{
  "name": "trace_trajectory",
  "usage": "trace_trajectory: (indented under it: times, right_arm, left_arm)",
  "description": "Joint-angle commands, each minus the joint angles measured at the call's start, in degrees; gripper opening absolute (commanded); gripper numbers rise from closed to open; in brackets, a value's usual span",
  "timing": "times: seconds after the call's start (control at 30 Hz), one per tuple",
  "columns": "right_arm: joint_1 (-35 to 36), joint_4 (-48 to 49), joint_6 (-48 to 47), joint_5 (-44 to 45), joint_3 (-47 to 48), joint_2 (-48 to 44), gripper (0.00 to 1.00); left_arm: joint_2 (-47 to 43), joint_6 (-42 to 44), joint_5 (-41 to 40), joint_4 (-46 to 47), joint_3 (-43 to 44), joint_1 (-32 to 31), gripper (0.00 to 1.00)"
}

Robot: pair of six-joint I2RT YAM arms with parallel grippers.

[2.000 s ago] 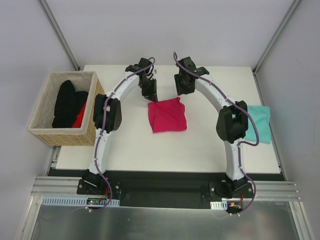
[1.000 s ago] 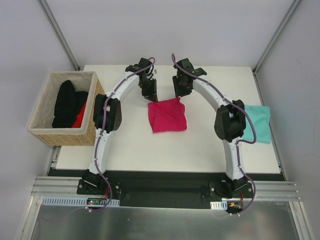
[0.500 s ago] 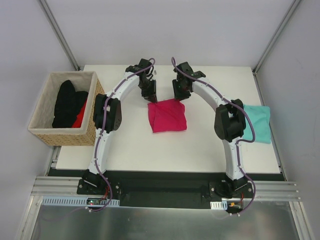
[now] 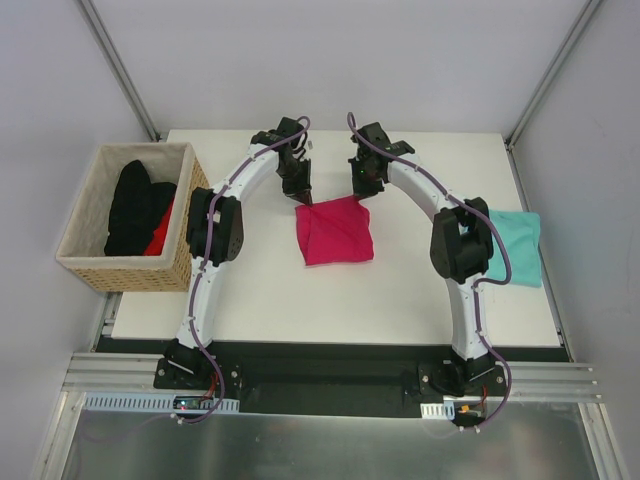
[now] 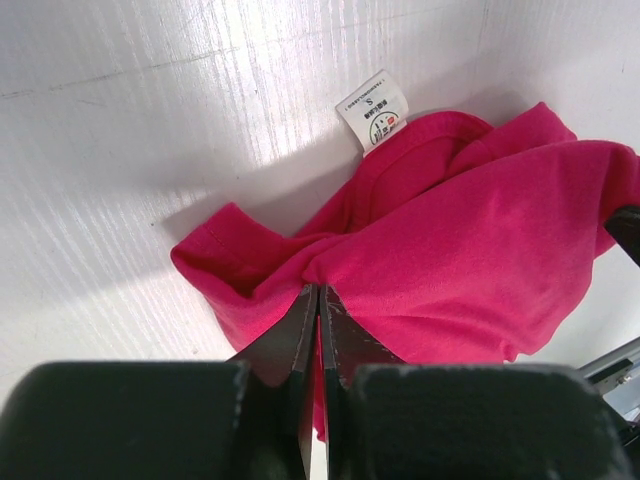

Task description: Fold and stack the t-shirts

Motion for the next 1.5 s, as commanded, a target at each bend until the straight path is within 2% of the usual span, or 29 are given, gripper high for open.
trace_trajectory:
  times: [0.0,0.37,0.67,1.47]
  right_arm:
    - [-0.2,0.1,0.3,0.5,0.5,-0.6,0.01]
    - [-0.2,0.5,0.4,1.0,0.8,-2.1,0.01]
    - [-0.2,-0.4,-1.0,5.2,2.6,-3.7,0.01]
    - [-0.2,1.8,-3.0,10.2,0.4,-7.9,0.01]
  left_arm:
    - [-2.2,0.3,-0.8,-0.7,0.1,-0.4,0.0]
    - [-4.8,0.8,-3.4,-0.6,-0.3,-0.4,0.0]
    - [-7.2,1.3,-5.1,-0.6,-0.3,-0.4,0.0]
    - [-11.5,0.8,-7.9,-0.6,-3.3,-0.5,0.0]
